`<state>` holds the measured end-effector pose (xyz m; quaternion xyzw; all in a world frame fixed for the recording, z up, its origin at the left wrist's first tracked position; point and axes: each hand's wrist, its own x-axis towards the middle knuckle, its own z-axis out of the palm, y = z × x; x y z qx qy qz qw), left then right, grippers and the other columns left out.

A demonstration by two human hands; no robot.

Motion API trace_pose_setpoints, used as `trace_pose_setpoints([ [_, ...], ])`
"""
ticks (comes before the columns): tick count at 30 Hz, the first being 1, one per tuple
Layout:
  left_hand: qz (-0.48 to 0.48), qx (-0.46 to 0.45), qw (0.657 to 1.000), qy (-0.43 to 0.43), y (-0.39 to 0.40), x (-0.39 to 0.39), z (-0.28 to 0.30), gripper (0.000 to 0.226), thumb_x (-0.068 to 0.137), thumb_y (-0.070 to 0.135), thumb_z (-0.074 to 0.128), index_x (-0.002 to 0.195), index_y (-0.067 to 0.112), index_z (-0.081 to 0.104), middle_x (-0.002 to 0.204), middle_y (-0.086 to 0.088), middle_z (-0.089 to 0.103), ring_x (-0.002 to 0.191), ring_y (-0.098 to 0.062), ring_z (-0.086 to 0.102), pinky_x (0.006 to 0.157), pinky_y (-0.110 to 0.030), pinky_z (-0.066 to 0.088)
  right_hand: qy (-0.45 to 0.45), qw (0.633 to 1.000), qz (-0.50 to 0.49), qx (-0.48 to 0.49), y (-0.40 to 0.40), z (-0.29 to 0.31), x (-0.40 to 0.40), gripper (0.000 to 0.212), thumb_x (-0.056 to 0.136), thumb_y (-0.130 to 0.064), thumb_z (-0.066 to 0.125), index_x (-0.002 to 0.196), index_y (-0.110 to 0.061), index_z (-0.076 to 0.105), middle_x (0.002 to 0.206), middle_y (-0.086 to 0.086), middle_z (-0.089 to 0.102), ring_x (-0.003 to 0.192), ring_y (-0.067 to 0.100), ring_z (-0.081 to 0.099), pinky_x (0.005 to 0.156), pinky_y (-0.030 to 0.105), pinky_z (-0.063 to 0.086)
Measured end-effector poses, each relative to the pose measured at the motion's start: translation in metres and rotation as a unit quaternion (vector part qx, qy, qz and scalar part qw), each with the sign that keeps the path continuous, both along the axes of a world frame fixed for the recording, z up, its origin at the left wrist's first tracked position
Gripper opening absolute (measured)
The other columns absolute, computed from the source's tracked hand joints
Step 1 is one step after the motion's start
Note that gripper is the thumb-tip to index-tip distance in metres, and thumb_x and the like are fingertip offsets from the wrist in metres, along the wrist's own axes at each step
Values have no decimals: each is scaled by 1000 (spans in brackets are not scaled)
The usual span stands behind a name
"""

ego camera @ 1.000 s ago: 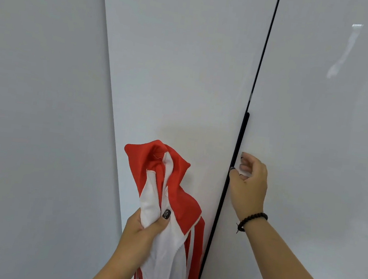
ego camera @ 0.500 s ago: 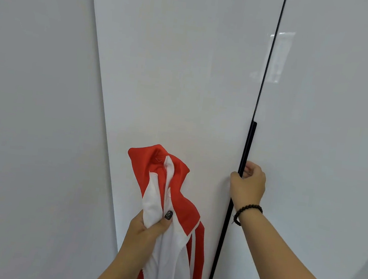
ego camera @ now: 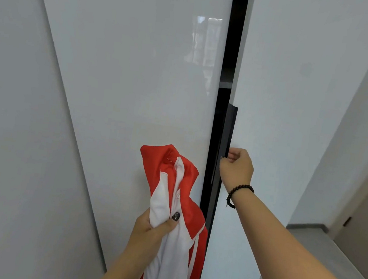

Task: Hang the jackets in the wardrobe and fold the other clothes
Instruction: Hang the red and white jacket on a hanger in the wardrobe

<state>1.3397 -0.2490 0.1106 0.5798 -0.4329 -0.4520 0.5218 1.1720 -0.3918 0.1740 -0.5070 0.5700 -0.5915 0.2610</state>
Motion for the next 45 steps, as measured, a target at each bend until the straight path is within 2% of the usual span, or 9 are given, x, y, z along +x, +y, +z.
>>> trace_pose_setpoints([
  [2,-17,-4,1000,5,1,-8,-2,29,84,29,70,110,29,57,101,12,67,90,-7,63,65,-11,53,9,1000,-10,-9,13,-3,-9,22,85,-3,58,102,-15,54,98,-2,58,78,2,54,68,7,41],
  [4,-26,-8,1000,11,1,-17,-1,23,84,26,70,101,33,57,97,15,66,88,-5,63,59,-9,51,20,1000,-20,-14,26,-5,-22,19,84,-6,61,97,-18,53,92,-5,58,76,0,54,67,6,41],
  [7,-24,-10,999,25,1,-31,4,26,83,26,72,107,28,60,102,8,69,94,-14,65,73,-20,54,44,999,-25,-21,43,-5,-35,21,82,-19,71,88,-24,52,83,-13,56,75,0,55,64,6,42],
  [10,-8,-21,999,48,0,-49,10,20,83,26,73,98,32,62,96,8,72,91,-15,67,69,-23,52,49,998,-25,-25,60,-2,-49,29,79,-28,76,77,-31,47,78,-13,55,70,-1,54,54,-1,39],
  [14,8,-34,998,54,4,-93,19,18,83,28,72,98,31,62,94,8,71,88,-13,66,67,-22,50,42,998,-27,-26,79,-2,-84,30,78,-29,77,74,-29,48,75,-10,57,67,0,54,55,-2,39],
  [20,28,-43,997,61,7,-135,22,42,87,32,70,124,17,59,112,-6,68,101,-27,64,97,-47,50,61,998,-3,-17,103,-2,-113,30,76,-33,78,72,-27,49,72,-10,57,63,3,54,57,0,41],
  [26,24,-42,996,70,20,-195,22,42,88,28,68,127,15,58,113,-7,68,100,-26,64,93,-42,51,67,997,21,-16,135,-2,-176,30,73,-35,80,73,-23,52,68,-9,55,60,3,52,54,7,43],
  [33,7,-41,997,63,37,-257,23,29,87,29,70,112,30,56,95,13,66,86,-10,63,65,-20,47,54,998,-10,-29,168,0,-246,32,69,-37,82,73,-25,52,68,-9,56,58,2,53,53,5,43],
  [45,-74,-26,996,32,75,-344,34,37,89,22,67,124,15,59,111,-2,69,99,-21,65,81,-29,51,17,993,-114,-33,194,3,-363,28,74,-34,78,89,-25,56,90,-8,62,79,-1,57,57,4,43],
])
